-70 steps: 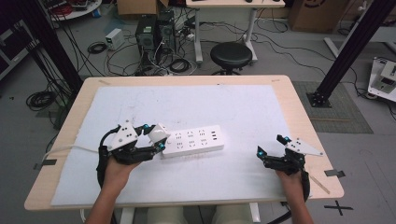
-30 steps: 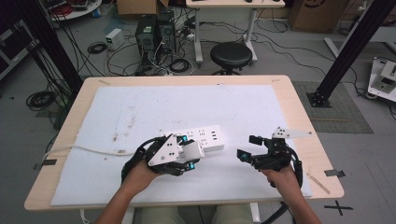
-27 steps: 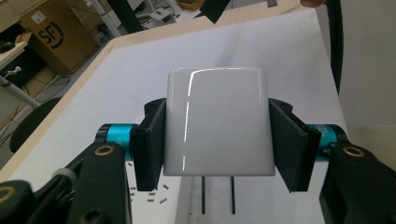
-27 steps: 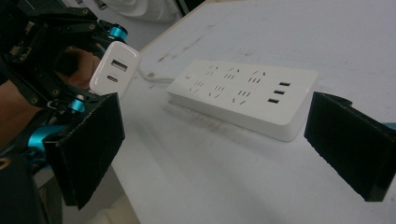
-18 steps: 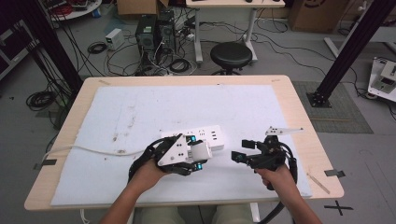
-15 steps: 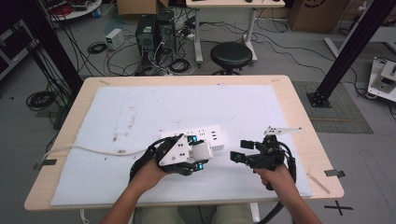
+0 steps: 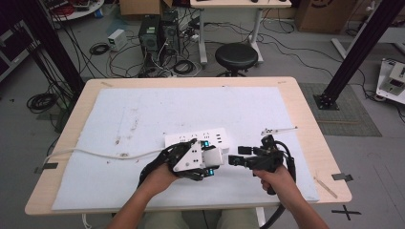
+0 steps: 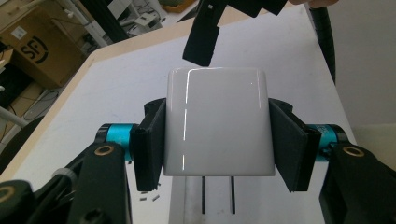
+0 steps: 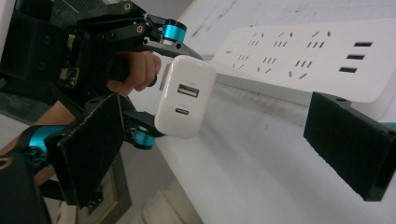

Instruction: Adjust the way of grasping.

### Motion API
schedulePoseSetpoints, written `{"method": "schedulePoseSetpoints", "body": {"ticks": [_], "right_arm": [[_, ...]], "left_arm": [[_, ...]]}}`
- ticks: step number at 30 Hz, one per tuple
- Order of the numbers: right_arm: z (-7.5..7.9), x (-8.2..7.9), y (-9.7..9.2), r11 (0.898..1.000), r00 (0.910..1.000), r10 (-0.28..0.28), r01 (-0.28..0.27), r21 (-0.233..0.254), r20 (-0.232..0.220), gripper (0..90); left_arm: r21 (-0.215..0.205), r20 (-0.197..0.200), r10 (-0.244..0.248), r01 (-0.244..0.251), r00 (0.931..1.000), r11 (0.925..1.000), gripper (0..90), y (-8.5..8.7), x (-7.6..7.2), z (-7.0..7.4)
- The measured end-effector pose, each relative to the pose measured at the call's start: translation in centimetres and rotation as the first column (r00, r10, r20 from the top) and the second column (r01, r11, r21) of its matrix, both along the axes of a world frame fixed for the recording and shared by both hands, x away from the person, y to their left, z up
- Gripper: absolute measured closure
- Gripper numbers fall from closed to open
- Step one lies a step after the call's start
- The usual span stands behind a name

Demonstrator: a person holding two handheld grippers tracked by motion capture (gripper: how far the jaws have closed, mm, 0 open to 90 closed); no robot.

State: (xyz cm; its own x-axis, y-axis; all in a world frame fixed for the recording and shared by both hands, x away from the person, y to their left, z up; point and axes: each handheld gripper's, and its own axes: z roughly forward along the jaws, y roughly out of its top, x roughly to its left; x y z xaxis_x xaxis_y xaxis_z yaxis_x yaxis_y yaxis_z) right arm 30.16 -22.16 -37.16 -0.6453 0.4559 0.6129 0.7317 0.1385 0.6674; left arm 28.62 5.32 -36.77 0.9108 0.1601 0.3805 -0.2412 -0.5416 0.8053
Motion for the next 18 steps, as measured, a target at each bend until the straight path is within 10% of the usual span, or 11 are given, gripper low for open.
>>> {"method": "schedulePoseSetpoints", "body": {"ticks": [18], "right_arm": [[-0.6, 0.7, 0.5, 1.0, 0.9953, 0.023, -0.022, 0.009, -0.094, 15.5]], "left_arm": [[0.009, 0.018, -0.026, 0.026, 0.9995, 0.9996, 42.5, -1.2, -0.1, -0.3]]}}
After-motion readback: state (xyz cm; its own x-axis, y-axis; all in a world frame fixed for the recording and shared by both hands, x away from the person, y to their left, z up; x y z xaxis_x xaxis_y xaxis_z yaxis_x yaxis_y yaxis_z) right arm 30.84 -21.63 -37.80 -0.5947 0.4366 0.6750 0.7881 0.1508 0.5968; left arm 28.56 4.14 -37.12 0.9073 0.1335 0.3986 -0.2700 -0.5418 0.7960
